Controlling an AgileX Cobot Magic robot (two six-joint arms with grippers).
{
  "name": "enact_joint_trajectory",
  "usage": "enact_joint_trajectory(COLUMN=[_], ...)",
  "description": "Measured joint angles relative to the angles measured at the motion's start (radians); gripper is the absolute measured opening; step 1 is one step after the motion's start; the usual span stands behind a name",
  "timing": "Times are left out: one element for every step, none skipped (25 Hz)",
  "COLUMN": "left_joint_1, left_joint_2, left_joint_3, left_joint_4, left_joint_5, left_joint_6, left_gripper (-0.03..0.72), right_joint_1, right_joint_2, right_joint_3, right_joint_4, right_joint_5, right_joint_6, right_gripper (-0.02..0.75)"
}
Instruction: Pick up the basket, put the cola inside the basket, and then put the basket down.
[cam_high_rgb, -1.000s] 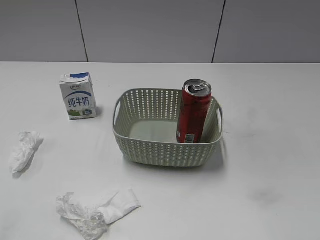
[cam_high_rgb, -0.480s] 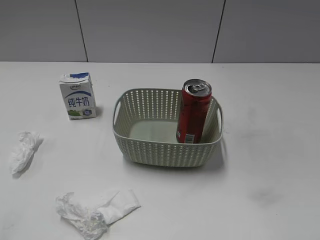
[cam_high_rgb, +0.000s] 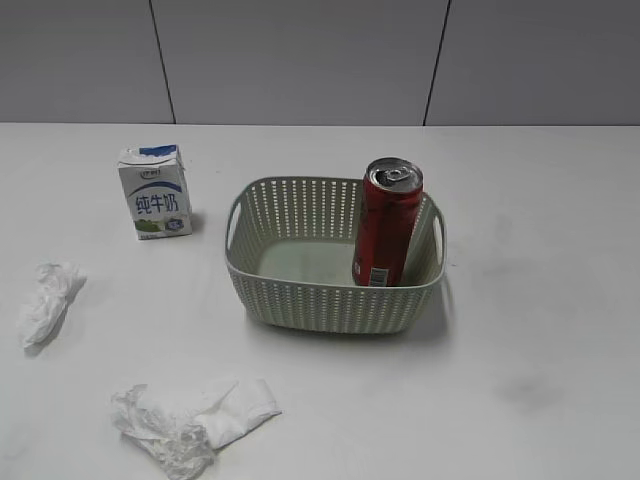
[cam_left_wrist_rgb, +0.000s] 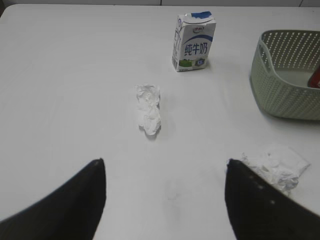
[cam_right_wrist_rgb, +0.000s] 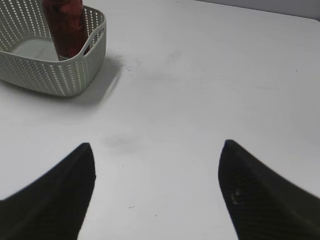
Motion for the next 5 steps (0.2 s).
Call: enact_joint_trajectory(left_joint_1=[0.0, 0.0, 0.0, 0.0, 0.0], left_joint_2=[0.0, 0.0, 0.0, 0.0, 0.0], left_joint_3=[0.001, 0.001, 0.001, 0.001, 0.001], left_joint_4=[0.0, 0.0, 0.0, 0.0, 0.0], left_joint_5=[0.0, 0.0, 0.0, 0.0, 0.0], left_joint_6=[0.0, 0.0, 0.0, 0.0, 0.0], left_gripper=[0.56, 0.56, 0.56, 0.56, 0.559], right_joint_1=[0.0, 0.0, 0.0, 0.0, 0.0], right_joint_2=[0.0, 0.0, 0.0, 0.0, 0.0], right_joint_3=[0.0, 0.0, 0.0, 0.0, 0.0], right_joint_4=[0.0, 0.0, 0.0, 0.0, 0.0], right_joint_5=[0.0, 0.0, 0.0, 0.0, 0.0], right_joint_6=[0.0, 0.0, 0.0, 0.0, 0.0], right_gripper=[0.583, 0.583, 0.583, 0.583, 0.583])
